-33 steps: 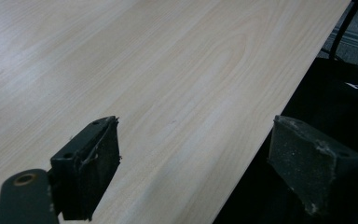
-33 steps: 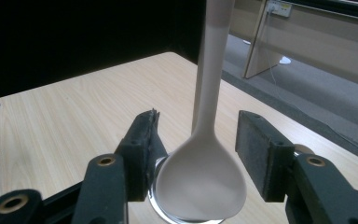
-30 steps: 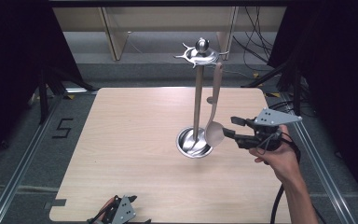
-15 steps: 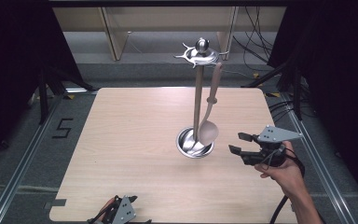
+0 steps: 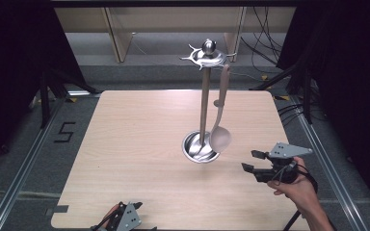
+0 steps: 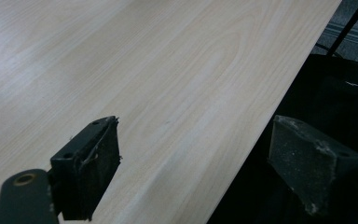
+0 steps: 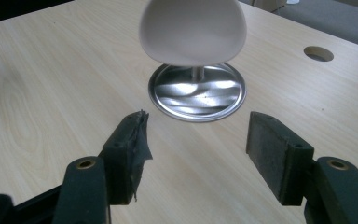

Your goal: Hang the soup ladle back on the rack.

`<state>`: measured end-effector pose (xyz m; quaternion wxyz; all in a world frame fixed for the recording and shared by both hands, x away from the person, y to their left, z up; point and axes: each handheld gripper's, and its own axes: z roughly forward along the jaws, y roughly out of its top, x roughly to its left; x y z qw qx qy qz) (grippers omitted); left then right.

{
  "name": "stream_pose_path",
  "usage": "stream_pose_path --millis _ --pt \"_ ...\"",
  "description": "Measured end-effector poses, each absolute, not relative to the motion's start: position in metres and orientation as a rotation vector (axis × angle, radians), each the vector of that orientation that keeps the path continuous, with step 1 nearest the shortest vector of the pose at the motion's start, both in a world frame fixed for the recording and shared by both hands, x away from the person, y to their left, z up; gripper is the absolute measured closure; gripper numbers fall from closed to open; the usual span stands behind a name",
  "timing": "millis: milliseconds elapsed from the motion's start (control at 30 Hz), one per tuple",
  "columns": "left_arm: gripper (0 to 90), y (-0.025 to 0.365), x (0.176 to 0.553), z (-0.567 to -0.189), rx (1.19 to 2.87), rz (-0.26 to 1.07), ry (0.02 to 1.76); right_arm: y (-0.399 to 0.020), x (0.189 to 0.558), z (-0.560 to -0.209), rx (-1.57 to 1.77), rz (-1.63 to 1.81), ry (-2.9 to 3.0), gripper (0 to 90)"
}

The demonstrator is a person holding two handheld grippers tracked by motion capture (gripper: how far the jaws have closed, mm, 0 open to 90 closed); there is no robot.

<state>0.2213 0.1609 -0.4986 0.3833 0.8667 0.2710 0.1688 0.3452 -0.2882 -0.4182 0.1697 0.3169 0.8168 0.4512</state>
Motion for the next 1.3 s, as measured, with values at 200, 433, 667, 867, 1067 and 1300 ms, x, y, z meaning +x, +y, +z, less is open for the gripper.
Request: stream_pose_path --millis 200,433,667,867,1067,1300 --pt "15.5 0.161 0.221 -0.498 2.204 0.435 0.690 -0.283 0.344 -0.425 0.900 1.269 2.354 38.5" --pt "15.5 0.162 0.222 -0.498 2.226 0.450 0.678 -0.281 0.341 -0.428 0.898 1.259 2.364 36.4" --pt "15.5 0.163 0.222 -0.497 2.224 0.449 0.677 -0.279 0.336 -0.432 0.935 1.275 2.345 32.9" --pt "15.5 0.162 0.222 -0.497 2.226 0.449 0.675 -0.279 0.331 -0.437 0.957 1.276 2.359 31.4" --pt "15.5 0.161 0.221 -0.498 2.217 0.446 0.684 -0.283 0.327 -0.441 0.963 1.275 2.335 31.0" --pt "15.5 0.163 0.222 -0.496 2.229 0.456 0.681 -0.287 0.323 -0.446 0.968 1.277 2.336 29.9"
